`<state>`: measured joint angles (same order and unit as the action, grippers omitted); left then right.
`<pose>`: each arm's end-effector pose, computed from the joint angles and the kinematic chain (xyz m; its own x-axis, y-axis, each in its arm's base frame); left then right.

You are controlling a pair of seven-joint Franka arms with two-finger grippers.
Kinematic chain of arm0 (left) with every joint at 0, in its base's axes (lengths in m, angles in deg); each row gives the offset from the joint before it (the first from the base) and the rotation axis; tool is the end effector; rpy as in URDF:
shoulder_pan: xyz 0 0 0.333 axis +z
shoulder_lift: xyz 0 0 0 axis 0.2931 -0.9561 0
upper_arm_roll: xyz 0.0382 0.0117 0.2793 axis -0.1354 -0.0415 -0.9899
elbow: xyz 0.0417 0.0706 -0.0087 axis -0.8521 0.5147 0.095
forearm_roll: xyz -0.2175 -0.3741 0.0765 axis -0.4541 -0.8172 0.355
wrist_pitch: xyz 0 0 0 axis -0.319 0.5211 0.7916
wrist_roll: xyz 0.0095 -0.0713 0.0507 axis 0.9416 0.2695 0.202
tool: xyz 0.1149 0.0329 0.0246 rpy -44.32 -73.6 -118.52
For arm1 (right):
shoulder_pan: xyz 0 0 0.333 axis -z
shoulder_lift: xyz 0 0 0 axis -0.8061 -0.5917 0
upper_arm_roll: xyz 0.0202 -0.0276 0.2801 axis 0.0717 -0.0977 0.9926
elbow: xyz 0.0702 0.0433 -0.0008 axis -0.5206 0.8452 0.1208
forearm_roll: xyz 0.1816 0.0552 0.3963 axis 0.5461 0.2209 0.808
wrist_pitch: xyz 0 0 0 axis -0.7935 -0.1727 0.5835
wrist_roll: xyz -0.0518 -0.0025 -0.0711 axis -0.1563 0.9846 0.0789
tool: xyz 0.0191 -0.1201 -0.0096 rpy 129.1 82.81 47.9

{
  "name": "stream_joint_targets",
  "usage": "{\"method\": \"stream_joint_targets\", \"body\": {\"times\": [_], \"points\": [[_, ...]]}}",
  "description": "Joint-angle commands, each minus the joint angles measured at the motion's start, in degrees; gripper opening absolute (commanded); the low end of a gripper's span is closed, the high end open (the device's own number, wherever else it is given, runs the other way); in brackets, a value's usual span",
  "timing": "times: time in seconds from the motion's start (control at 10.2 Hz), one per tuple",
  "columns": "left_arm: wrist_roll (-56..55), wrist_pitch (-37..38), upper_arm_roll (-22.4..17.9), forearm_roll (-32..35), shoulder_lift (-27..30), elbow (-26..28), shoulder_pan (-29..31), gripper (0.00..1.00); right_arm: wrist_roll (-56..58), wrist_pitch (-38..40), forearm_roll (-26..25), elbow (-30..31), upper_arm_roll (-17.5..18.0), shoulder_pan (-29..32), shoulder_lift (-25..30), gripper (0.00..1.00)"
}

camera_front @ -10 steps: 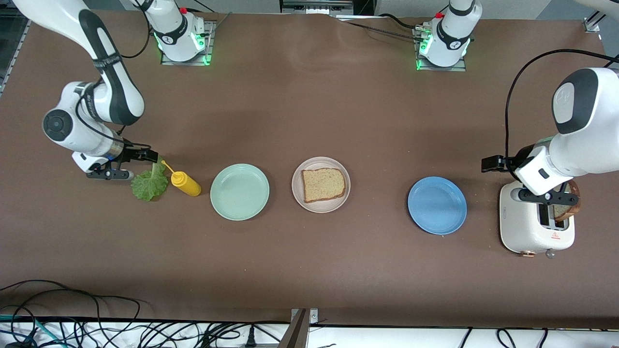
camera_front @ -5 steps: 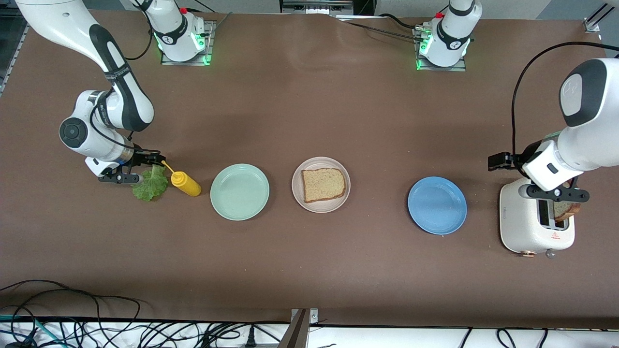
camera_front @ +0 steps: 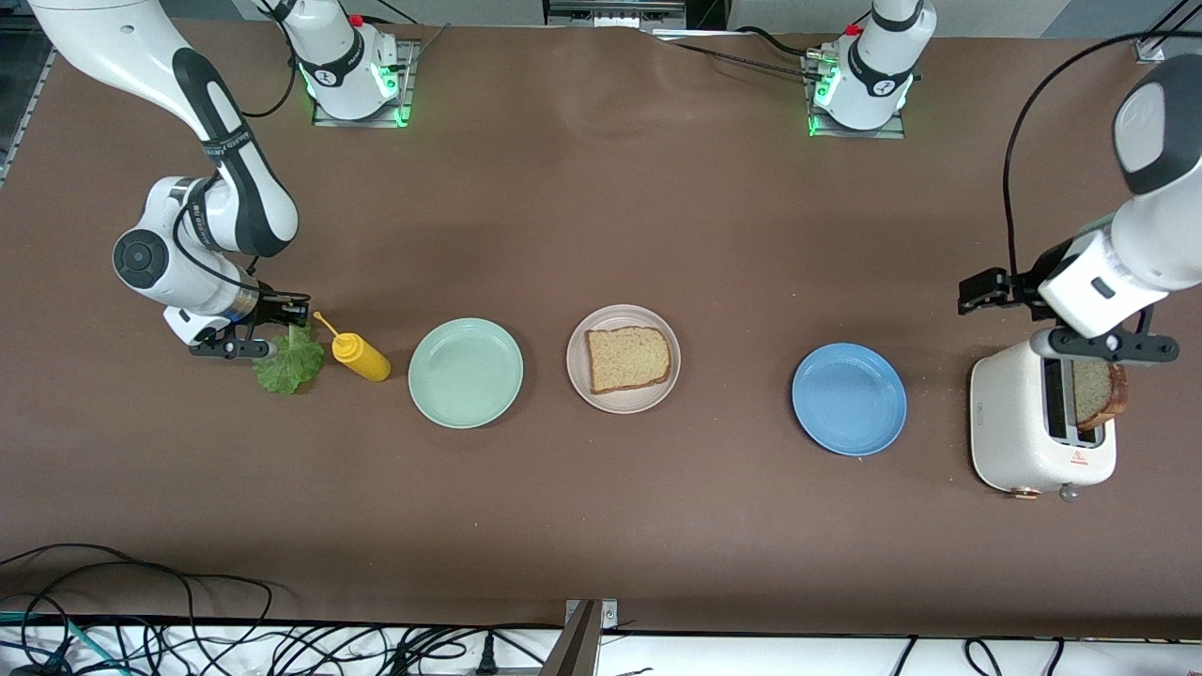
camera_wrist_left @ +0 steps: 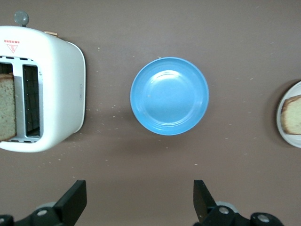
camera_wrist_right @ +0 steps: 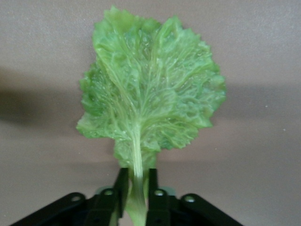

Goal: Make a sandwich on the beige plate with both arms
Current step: 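Grasp the green lettuce leaf with the right gripper and lift it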

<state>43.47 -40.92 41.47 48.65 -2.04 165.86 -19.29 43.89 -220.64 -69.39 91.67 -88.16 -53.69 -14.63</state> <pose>0.6467 -0.0252 0.4665 0.9952 -0.0422 -0.0884 -0.0372 -0.9976 0.0577 0.5515 -0.0291 0.1110 0.9939 -0.0161 -0.1090 -0.0157 -0.9999 0.0050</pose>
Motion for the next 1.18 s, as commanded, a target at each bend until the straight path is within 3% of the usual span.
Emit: {"method": "stream_joint_targets", "body": {"times": [0.0, 0.3, 0.49, 0.69, 0.89, 1.08], "points": [[-1.33, 4.31, -0.06, -2.42, 4.2, -0.06, -0.04, 1.0, 0.34, 4.88, 0.88, -3.98, 0.31, 0.24, 0.06, 0.0], [-1.33, 13.88, -0.15, -2.68, 2.11, -8.75, 0.04, 1.0, 0.34, 21.8, 0.79, -16.52, 0.22, 0.24, 0.94, 0.0], [-1.33, 15.67, -0.06, -2.42, 1.83, -10.0, 0.04, 1.0, 0.08, 36.41, 0.61, -28.91, 0.31, 0.06, 0.94, 0.0], [-1.25, 15.59, -0.06, -2.33, 1.48, -9.83, 0.04, 1.0, -4.98, 45.47, 0.87, -36.4, 0.66, -0.2, 1.11, 0.0], [-1.16, 15.41, -0.06, -2.33, 0.17, -9.92, 0.13, 1.0, -19.19, 49.74, 0.87, -41.95, 6.17, -1.87, 1.03, 0.0], [-0.55, 15.24, -0.06, -1.98, -0.1, -9.92, 0.48, 1.0, -36.13, 49.31, 0.87, -42.15, 11.89, -5.28, 1.03, 0.0]]}}
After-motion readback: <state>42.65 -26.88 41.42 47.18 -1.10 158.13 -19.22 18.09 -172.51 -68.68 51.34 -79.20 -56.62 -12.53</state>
